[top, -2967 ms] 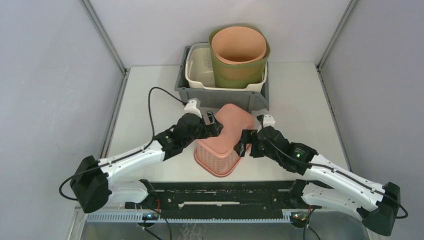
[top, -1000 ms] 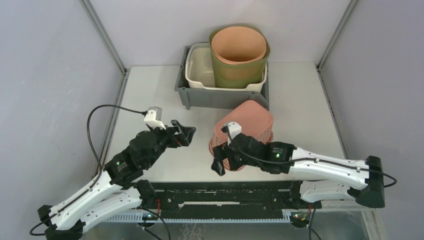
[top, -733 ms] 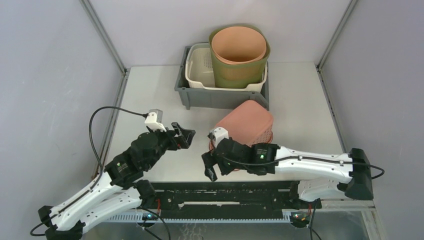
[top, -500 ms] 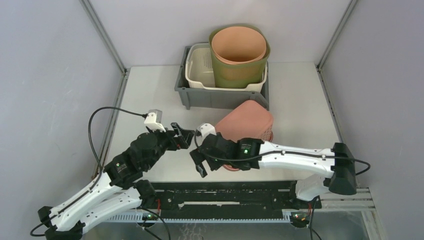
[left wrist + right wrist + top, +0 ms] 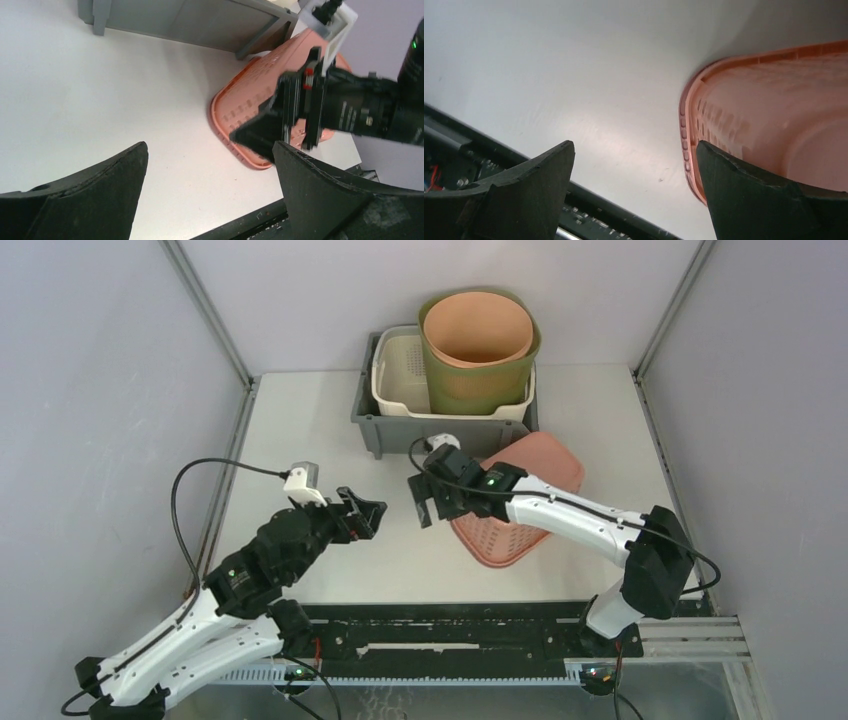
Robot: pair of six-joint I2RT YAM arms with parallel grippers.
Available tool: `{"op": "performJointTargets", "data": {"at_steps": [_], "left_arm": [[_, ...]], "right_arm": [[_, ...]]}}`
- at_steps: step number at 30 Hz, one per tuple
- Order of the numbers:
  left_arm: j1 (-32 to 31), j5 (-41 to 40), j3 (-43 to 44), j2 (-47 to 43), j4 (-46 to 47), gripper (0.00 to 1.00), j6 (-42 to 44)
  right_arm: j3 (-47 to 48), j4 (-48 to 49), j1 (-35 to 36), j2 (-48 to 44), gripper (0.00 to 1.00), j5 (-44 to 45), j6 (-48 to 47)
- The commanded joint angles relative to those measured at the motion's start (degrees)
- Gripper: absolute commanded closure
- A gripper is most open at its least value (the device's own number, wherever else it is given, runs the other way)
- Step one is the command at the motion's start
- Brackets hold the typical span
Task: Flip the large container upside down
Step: Move the container to the corner of the board.
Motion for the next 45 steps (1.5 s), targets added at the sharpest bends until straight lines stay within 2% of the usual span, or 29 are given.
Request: {"op": "performJointTargets", "data": {"at_steps": [1, 7, 16, 24, 30, 37, 41, 45], "left_arm": [[-0.02, 0.84, -0.61, 1.15, 1.62, 0.00, -0.85], [-0.02, 1.37, -0.72, 2.05, 2.50, 0.00, -1.01], [-0.11, 2.10, -0.64, 3.71, 3.36, 0.00, -1.02], [-0.20, 2.56, -0.49, 5.67, 4.38, 0.00, -0.65], [-0.22, 2.23, -0.69, 5.75, 4.43, 0.00, -1.01], [-0.46, 2.12, -1.14, 5.52, 4.38, 0.00, -1.28], [-0.54, 2.04, -1.79, 5.52, 4.61, 0.00, -1.54], [-0.55, 2.11, -1.91, 6.19, 5.02, 0.00, -1.20]], "right_arm": [[-1.88, -0.08, -5.98, -1.37, 0.00, 2.78, -1.43], [-4.88, 3.37, -13.18, -2.59, 0.00, -0.07, -3.66], [-4.57, 5.24, -24.78, -3.95, 0.00, -4.17, -7.03], [0.75, 0.08, -29.65, -7.57, 0.00, -5.00, -9.13], [-0.23, 1.43, -29.13, -12.83, 0.00, -10.95, -10.66], [-2.46, -0.37, -23.97, -13.15, 0.05, -11.71, -11.12], [-5.93, -0.39, -20.43, -14.66, 0.04, -8.29, -10.46], [-6.46, -2.51, -20.29, -12.26, 0.03, -3.21, -10.95]]}}
